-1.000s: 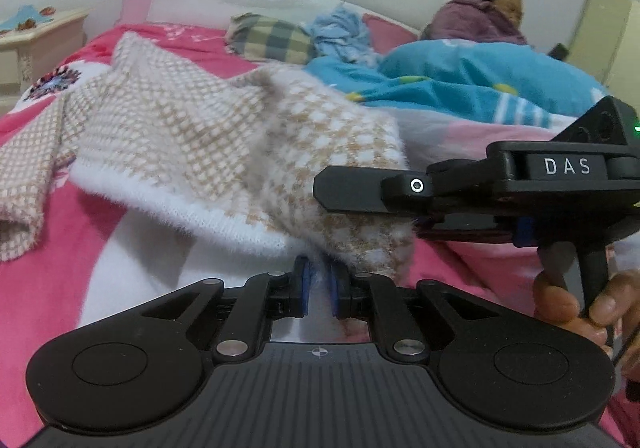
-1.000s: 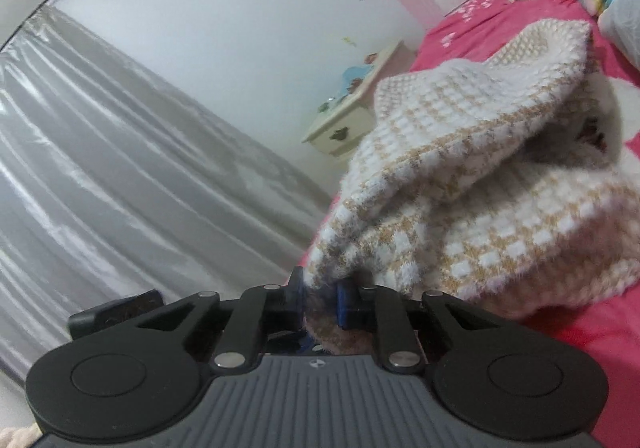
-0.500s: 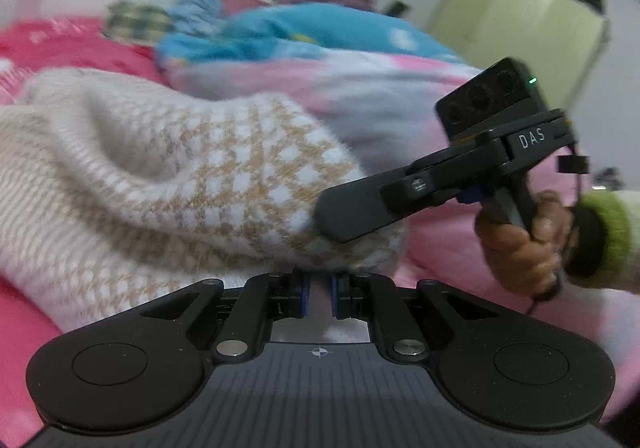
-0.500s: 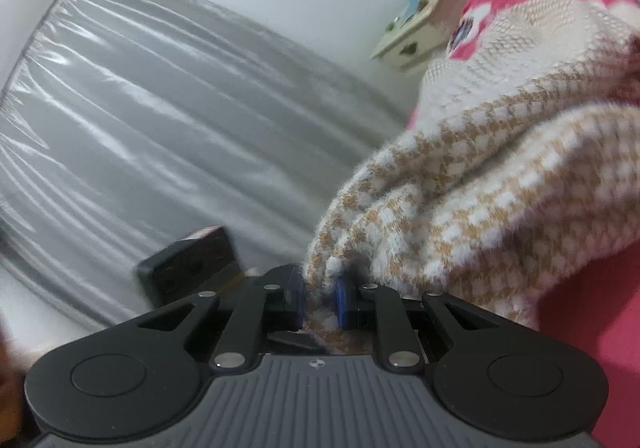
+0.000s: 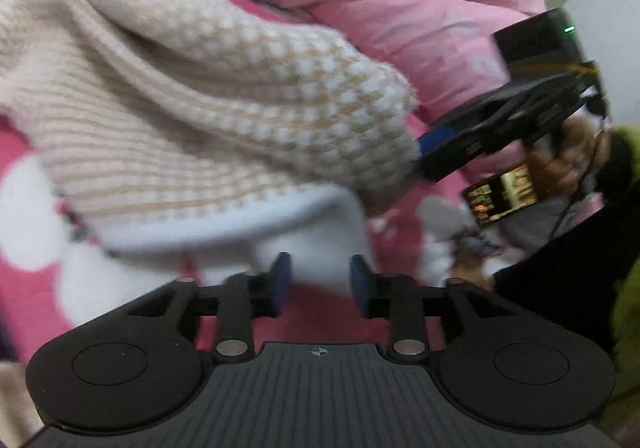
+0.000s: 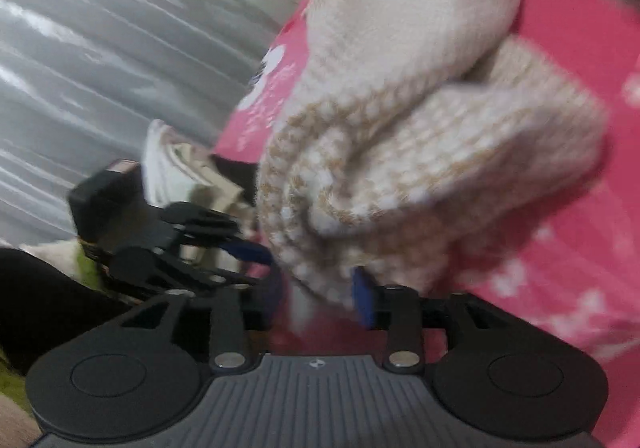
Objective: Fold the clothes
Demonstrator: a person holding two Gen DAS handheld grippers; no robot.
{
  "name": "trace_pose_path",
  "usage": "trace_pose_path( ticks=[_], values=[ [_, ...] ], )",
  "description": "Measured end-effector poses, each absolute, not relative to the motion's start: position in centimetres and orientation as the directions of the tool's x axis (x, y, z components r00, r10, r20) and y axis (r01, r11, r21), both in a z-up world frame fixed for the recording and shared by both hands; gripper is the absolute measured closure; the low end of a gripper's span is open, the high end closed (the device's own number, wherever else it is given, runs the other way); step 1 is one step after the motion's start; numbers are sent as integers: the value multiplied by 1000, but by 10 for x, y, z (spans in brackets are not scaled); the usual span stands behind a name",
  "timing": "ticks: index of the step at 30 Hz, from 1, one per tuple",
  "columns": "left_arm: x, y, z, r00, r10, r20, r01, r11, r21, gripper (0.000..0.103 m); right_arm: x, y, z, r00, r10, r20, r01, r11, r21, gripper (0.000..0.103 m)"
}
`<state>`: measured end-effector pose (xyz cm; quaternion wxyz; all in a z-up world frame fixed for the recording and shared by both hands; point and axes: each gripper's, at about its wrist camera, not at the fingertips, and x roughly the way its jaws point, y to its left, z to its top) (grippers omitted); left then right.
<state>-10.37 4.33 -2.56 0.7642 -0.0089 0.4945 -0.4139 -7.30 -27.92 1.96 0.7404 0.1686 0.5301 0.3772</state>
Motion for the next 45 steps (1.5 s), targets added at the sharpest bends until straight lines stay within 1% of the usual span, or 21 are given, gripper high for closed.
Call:
trace_pose_path(
  ticks=[3, 4, 5, 6, 9, 13, 17, 19, 21, 22, 24, 27, 28, 29, 31, 34, 37, 40, 42, 44, 45],
  values=[
    [-114, 67, -11, 248, -613, -750, 581, 714, -391, 59, -79, -291, 52, 282, 673, -684, -406, 730, 550, 42],
    [-116, 76, -8, 272, -604, -749, 559, 733, -388, 56, -88, -301, 58, 319, 658, -682, -395, 747, 535, 34],
    [-116, 83, -6, 298, -594, -747, 536, 752, -384, 48, -98, -310, 60, 351, 647, -677, -380, 759, 528, 30],
    [-115, 85, -6, 325, -577, -749, 520, 771, -368, 46, -102, -312, 62, 378, 635, -673, -373, 770, 517, 28],
    [-118, 83, -10, 404, -503, -764, 500, 821, -276, 42, -120, -282, 65, 420, 630, -654, -479, 766, 430, 27],
    [-120, 66, -25, 471, -406, -784, 540, 835, -108, 40, -141, -212, 72, 427, 652, -627, -742, 649, 169, 22],
    [-110, 56, -36, 492, -382, -783, 548, 834, -62, 40, -132, -157, 53, 487, 534, -691, -791, 606, -88, 21],
    [-105, 52, -38, 495, -387, -778, 546, 835, -68, 38, -119, -163, 50, 502, 526, -687, -761, 646, -62, 21],
    [-100, 52, -36, 493, -393, -776, 531, 843, -90, 36, -103, -184, 56, 498, 565, -657, -705, 706, 73, 18],
    [-98, 52, -33, 488, -394, -779, 521, 847, -102, 35, -95, -198, 59, 499, 586, -639, -661, 734, 157, 12],
    [-92, 53, -24, 476, -394, -786, 495, 859, -130, 35, -76, -228, 61, 528, 593, -608, -529, 789, 311, 3],
    [-79, 60, 3, 517, -424, -744, 446, 875, -188, 34, -59, -272, 50, 590, 544, -596, -301, 834, 463, 3],
    [-75, 60, 16, 554, -440, -707, 440, 875, -201, 30, -57, -284, 44, 609, 514, -605, -227, 843, 488, 3],
    [-71, 61, 29, 586, -456, -670, 436, 874, -213, 20, -57, -293, 37, 619, 474, -626, -159, 856, 491, 3],
    [-57, 47, 50, 594, -494, -635, 480, 851, -213, 9, -54, -303, 21, 610, 407, -680, -60, 879, 473, 3],
    [-35, -4, 62, 555, -482, -678, 577, 810, -104, 7, -48, -307, -7, 549, 365, -752, 36, 889, 457, 3],
    [-19, -59, 49, 504, -432, -748, 657, 754, 7, 7, -37, -306, -25, 518, 367, -773, 50, 889, 455, 3],
    [-3, -101, 24, 461, -344, -818, 691, 718, 88, 7, -23, -304, -33, 524, 352, -776, 34, 901, 432, 3],
    [7, -118, 4, 439, -283, -853, 699, 704, 126, 12, -16, -305, -38, 525, 338, -781, 32, 909, 415, 3],
    [18, -125, -16, 422, -216, -881, 682, 716, 152, 33, -8, -307, -45, 524, 331, -785, 27, 914, 404, 4],
    [22, -121, -21, 408, -214, -887, 665, 735, 129, 38, -3, -307, -48, 525, 329, -785, 23, 917, 399, 4]
  ],
)
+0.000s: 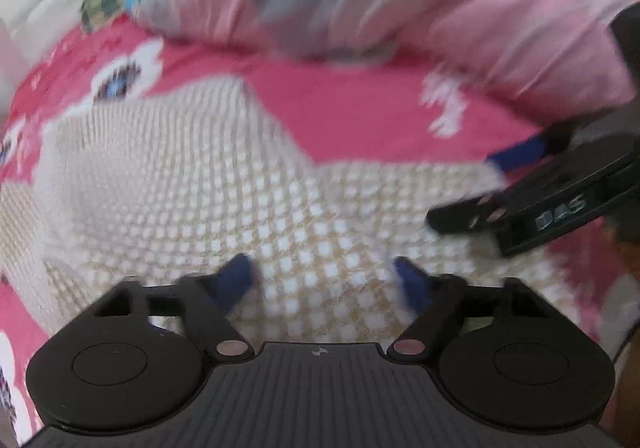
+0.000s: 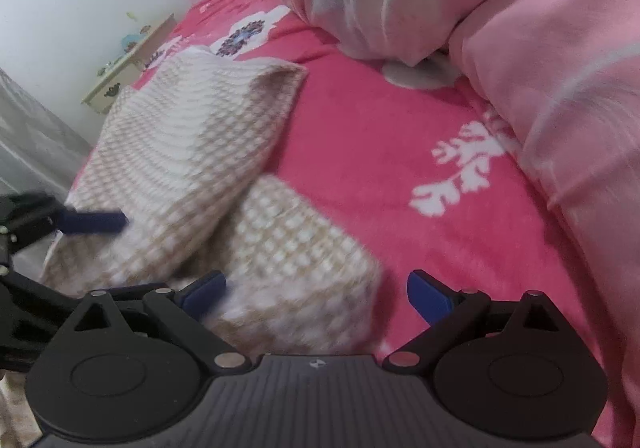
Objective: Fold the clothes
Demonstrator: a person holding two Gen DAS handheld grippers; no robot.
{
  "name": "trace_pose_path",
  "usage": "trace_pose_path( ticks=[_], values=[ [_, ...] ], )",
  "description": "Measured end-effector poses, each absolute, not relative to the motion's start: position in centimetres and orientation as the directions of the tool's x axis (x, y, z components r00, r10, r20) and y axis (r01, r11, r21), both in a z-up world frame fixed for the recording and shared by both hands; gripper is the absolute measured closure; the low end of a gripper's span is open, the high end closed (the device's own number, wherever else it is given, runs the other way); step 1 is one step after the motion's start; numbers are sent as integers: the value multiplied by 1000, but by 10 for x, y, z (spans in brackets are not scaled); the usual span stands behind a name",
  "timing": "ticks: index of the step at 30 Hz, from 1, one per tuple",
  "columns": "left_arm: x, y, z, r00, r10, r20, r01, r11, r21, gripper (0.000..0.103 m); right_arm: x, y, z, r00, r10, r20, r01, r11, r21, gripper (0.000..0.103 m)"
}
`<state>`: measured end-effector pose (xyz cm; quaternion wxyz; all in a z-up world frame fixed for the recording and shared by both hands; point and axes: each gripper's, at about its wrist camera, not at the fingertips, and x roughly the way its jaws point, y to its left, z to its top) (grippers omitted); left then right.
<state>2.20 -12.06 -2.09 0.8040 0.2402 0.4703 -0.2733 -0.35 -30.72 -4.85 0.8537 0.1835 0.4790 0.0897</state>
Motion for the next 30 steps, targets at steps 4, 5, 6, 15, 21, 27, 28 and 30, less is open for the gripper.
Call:
trace_pose_path(
  ticks=[4, 5, 6, 15, 21, 27, 28, 30],
  values=[
    [30, -95, -31, 383, -205, -900, 570, 820, 55, 89, 14, -302, -60, 527, 318, -788, -23, 932, 361, 4],
    [30, -86, -31, 388, -203, -899, 543, 839, 45, 93, 19, -301, -63, 522, 318, -792, -37, 936, 351, 5],
    [28, -75, -29, 397, -203, -895, 511, 859, 32, 94, 23, -300, -65, 513, 320, -796, -50, 938, 344, 4],
    [-16, 18, 14, 586, -117, -802, 274, 960, 61, 97, 0, -277, -47, 453, 409, -792, -230, 912, 339, 85],
    [-45, 77, 26, 644, -13, -764, 82, 995, 52, 97, -66, -235, -19, 330, 611, -720, -402, 781, 478, 88],
    [-60, 132, 29, 637, 92, -766, -101, 994, 35, 98, -131, -164, -12, 62, 754, -654, -601, 551, 579, 94],
    [-60, 138, 29, 631, 100, -769, -122, 992, 30, 98, -140, -153, -14, 8, 760, -650, -626, 511, 589, 94],
    [-60, 148, 30, 622, 96, -777, -137, 990, 13, 98, -155, -139, -20, -70, 733, -676, -669, 468, 577, 94]
  ],
)
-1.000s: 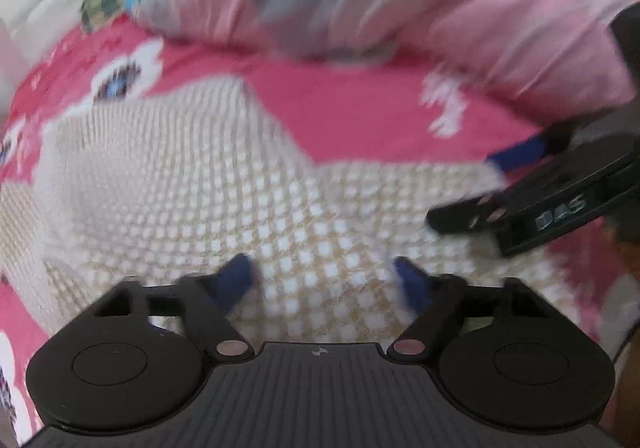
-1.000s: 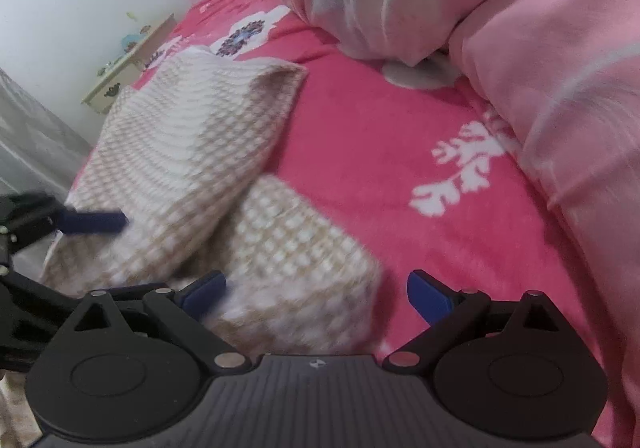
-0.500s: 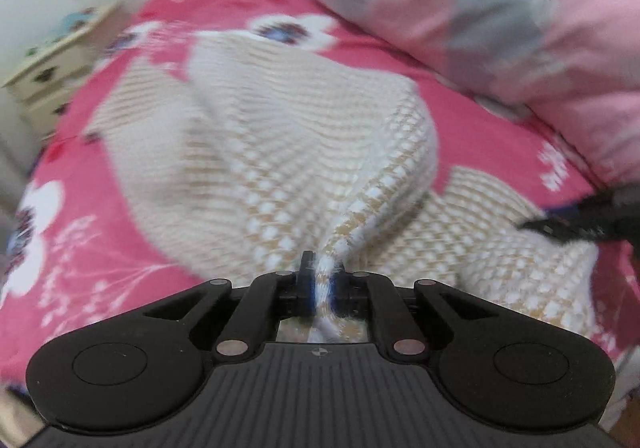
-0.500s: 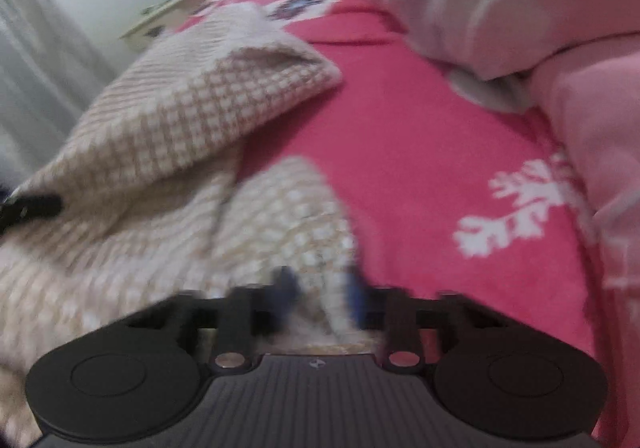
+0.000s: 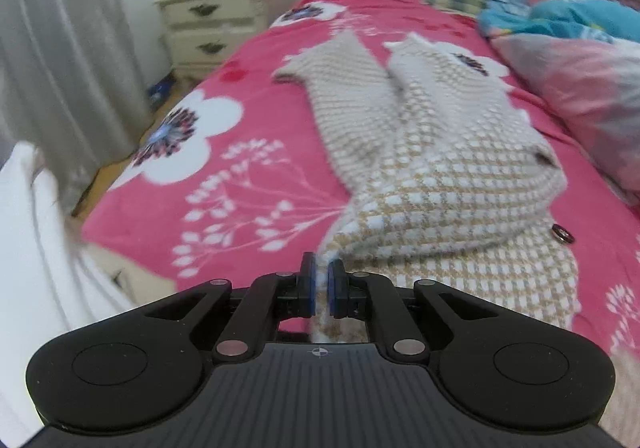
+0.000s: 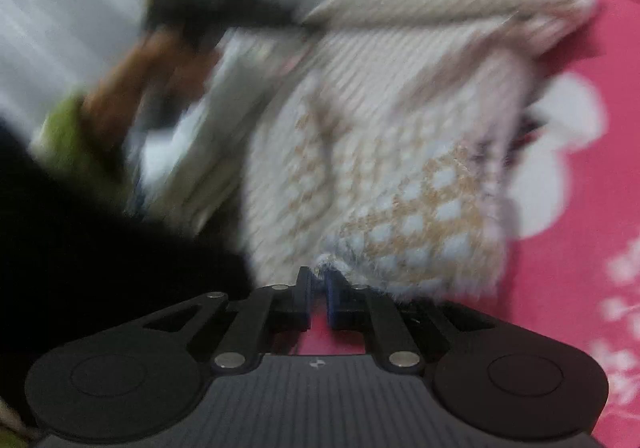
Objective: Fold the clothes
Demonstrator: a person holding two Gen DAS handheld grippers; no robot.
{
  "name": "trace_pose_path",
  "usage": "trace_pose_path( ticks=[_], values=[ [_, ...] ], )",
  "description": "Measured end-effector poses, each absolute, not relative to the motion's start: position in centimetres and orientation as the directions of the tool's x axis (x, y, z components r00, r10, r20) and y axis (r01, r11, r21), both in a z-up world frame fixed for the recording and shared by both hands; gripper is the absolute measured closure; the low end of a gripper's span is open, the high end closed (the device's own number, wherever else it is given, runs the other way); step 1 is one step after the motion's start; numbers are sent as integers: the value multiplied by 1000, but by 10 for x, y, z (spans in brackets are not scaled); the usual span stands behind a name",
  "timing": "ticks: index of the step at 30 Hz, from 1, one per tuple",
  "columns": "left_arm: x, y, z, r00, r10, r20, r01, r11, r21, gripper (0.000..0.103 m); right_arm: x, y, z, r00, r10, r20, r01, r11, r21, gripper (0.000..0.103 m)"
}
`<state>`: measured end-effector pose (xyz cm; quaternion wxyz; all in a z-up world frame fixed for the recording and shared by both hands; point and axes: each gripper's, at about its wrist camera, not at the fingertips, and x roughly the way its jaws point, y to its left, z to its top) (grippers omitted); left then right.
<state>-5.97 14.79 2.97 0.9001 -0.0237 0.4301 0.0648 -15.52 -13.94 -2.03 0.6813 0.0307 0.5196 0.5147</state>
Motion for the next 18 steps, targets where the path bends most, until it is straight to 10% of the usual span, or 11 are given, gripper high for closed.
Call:
trace_pose_path(
  ticks=[5, 10, 18],
  values=[
    [-59, 143, 30, 634, 81, -769, -85, 996, 35, 96, -152, -155, -18, -99, 721, -686, -646, 478, 595, 88],
    [-65, 148, 29, 646, 48, -762, -41, 999, 28, 92, -143, -194, 14, -73, 761, -645, -636, 463, 618, 50],
    [-66, 129, 50, 679, -106, -726, 145, 989, -8, 40, -79, -225, 39, 187, 783, -593, -505, 594, 626, 4]
  ],
)
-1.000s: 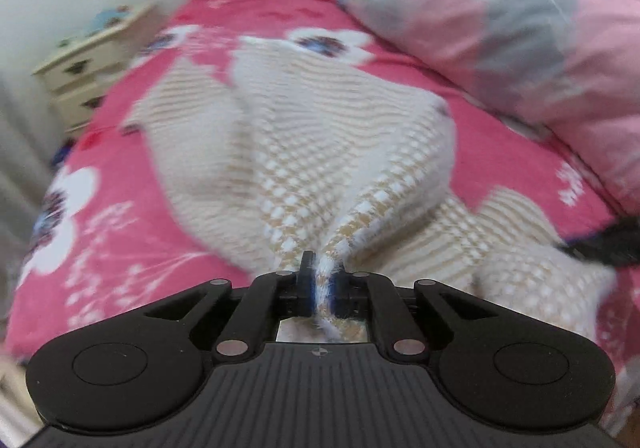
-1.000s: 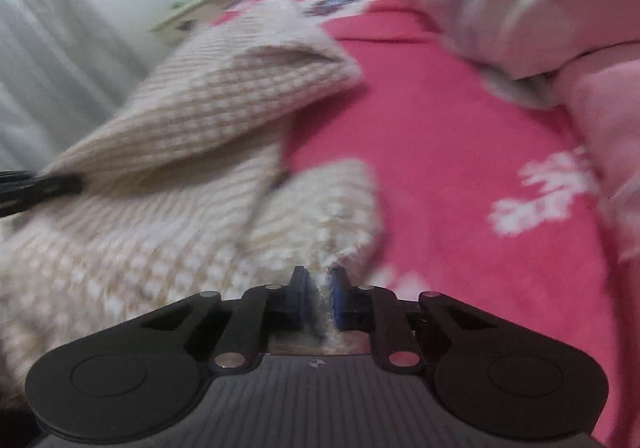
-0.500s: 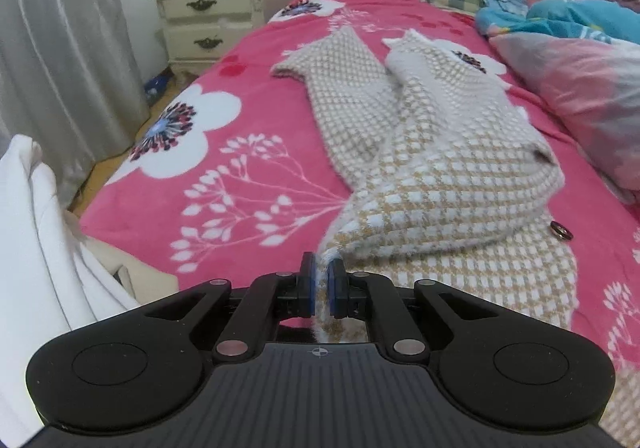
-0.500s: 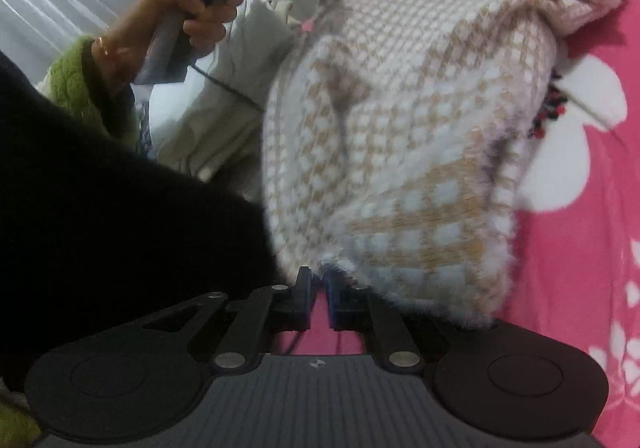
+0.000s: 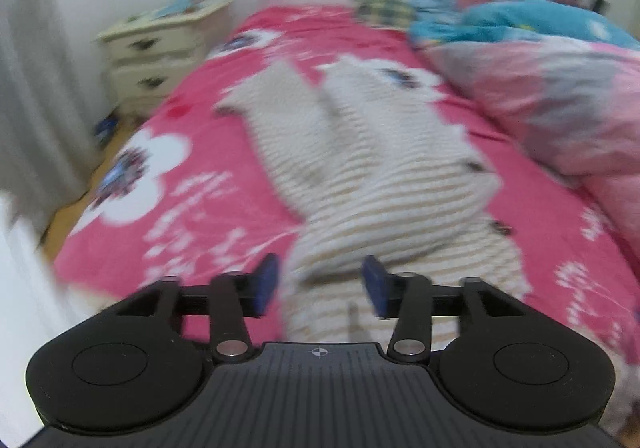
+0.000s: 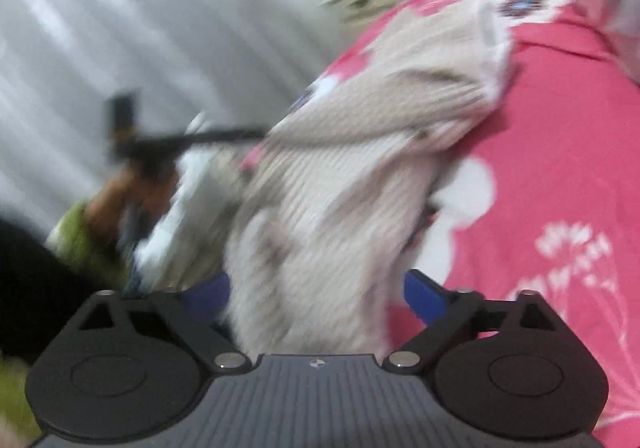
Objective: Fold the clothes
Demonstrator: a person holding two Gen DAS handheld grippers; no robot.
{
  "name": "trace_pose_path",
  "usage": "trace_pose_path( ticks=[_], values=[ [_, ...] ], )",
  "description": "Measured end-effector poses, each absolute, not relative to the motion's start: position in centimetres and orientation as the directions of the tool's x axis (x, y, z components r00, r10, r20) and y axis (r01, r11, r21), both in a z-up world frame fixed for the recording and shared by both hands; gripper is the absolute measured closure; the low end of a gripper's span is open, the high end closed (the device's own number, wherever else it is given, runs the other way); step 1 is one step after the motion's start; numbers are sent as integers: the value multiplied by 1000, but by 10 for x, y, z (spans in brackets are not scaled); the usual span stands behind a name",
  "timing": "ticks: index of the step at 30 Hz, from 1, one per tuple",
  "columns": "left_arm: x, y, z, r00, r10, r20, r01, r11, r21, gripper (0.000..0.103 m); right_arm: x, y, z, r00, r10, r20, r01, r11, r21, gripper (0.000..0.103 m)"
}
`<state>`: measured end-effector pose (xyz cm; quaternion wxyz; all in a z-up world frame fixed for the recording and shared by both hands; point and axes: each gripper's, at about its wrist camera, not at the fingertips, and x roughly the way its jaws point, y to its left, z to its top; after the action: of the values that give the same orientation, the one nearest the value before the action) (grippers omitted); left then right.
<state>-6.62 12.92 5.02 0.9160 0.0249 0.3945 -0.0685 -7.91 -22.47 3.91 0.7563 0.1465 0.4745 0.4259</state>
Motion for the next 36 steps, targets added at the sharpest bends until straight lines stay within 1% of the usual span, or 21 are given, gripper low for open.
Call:
trace_pose_path(
  ticks=[1, 2, 3, 5, 8, 10, 11, 12, 13, 14, 16, 18, 20, 24, 26, 28, 32, 33, 34, 36],
  values=[
    [-61, 116, 51, 668, -134, -732, 204, 979, 7, 30, -67, -223, 33, 196, 779, -596, -468, 608, 641, 4],
    [-55, 102, 52, 657, -161, -737, 264, 964, 24, 24, -56, -220, 25, 197, 775, -601, -436, 618, 654, 4],
    [-49, 84, 49, 649, -185, -738, 329, 943, 53, 21, -46, -216, 15, 193, 768, -610, -407, 628, 663, 4],
    [-36, 49, 41, 631, -225, -742, 448, 887, 113, 12, -25, -208, -5, 190, 749, -635, -347, 656, 670, 4],
    [-8, 4, 17, 620, -191, -761, 528, 819, 225, 12, -1, -205, -33, 186, 735, -652, -254, 677, 691, 4],
    [11, -14, -3, 615, -135, -777, 527, 803, 278, 13, 4, -210, -43, 199, 732, -652, -204, 682, 703, 4],
    [19, -18, -10, 606, -122, -786, 524, 805, 279, 21, 4, -214, -47, 207, 733, -648, -186, 680, 709, 4],
    [28, -20, -18, 599, -106, -794, 517, 808, 282, 33, 2, -218, -49, 215, 735, -643, -177, 677, 715, 4],
    [36, -19, -23, 595, -80, -799, 493, 822, 285, 61, -1, -222, -50, 226, 733, -641, -171, 678, 715, 4],
    [43, -13, -25, 589, -77, -804, 468, 844, 262, 75, -4, -227, -50, 238, 728, -643, -171, 683, 710, 4],
    [52, 9, -17, 589, -109, -801, 399, 901, 171, 89, -12, -232, -50, 250, 716, -651, -191, 696, 692, 4],
    [58, 35, -5, 603, -133, -786, 315, 946, 81, 91, -18, -234, -49, 252, 715, -652, -222, 699, 680, 4],
    [59, 63, 14, 648, -116, -753, 217, 976, 36, 92, -22, -231, -50, 249, 721, -646, -247, 693, 678, 4],
    [50, 120, 60, 753, -33, -658, 10, 999, -39, 93, -22, -222, -56, 230, 756, -612, -266, 654, 708, 4],
    [39, 152, 80, 786, 17, -618, -105, 989, -106, 93, -19, -215, -58, 220, 778, -588, -273, 628, 729, 4],
    [26, 173, 93, 816, 88, -572, -202, 970, -139, 93, -19, -205, -60, 210, 797, -566, -279, 604, 747, 4],
    [3, 209, 108, 831, 153, -535, -303, 931, -204, 94, -24, -186, -65, 166, 824, -542, -285, 566, 773, 4],
    [-1, 214, 111, 831, 166, -531, -318, 925, -208, 95, -28, -180, -66, 152, 817, -556, -303, 574, 760, 4],
    [-8, 218, 116, 838, 191, -512, -332, 922, -199, 101, -32, -175, -68, 135, 808, -574, -323, 583, 745, 4],
    [-17, 224, 127, 854, 230, -466, -345, 921, -178, 103, -41, -166, -77, 83, 790, -608, -354, 594, 723, 4]
  ],
)
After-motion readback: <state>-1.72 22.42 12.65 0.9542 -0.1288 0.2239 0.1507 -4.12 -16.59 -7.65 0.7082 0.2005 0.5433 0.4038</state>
